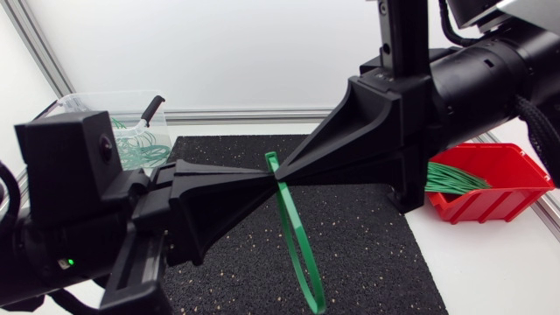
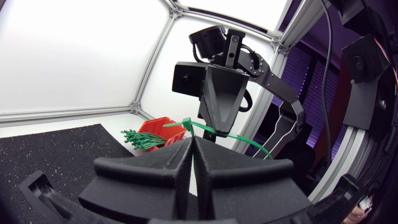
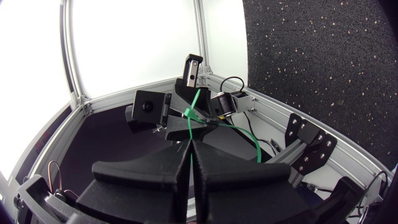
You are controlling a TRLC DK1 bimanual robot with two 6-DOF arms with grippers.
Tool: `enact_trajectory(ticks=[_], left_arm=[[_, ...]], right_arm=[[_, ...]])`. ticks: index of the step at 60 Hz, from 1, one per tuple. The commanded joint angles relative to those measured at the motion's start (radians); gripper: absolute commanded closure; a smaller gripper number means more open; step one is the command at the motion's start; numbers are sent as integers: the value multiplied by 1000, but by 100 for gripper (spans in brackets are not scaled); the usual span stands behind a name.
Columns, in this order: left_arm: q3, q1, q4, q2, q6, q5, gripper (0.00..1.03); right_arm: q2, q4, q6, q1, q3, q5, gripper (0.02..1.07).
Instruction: Take a green cable tie from the red box, thread the tail through the head to close it, then place it in the transparent bin on the left.
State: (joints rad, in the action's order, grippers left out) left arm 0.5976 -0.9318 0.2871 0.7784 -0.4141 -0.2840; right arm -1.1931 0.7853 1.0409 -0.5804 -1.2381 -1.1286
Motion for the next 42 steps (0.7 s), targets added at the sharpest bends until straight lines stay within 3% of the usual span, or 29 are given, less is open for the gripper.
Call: enact_trajectory(ticks=[1, 42], left_arm=[[31, -19, 20, -21, 28, -11, 100], [34, -73, 11, -25, 44, 22, 100]], right_arm=[[-7, 2, 25, 7, -14, 30, 101], [-46, -31, 25, 5, -6, 55, 101]])
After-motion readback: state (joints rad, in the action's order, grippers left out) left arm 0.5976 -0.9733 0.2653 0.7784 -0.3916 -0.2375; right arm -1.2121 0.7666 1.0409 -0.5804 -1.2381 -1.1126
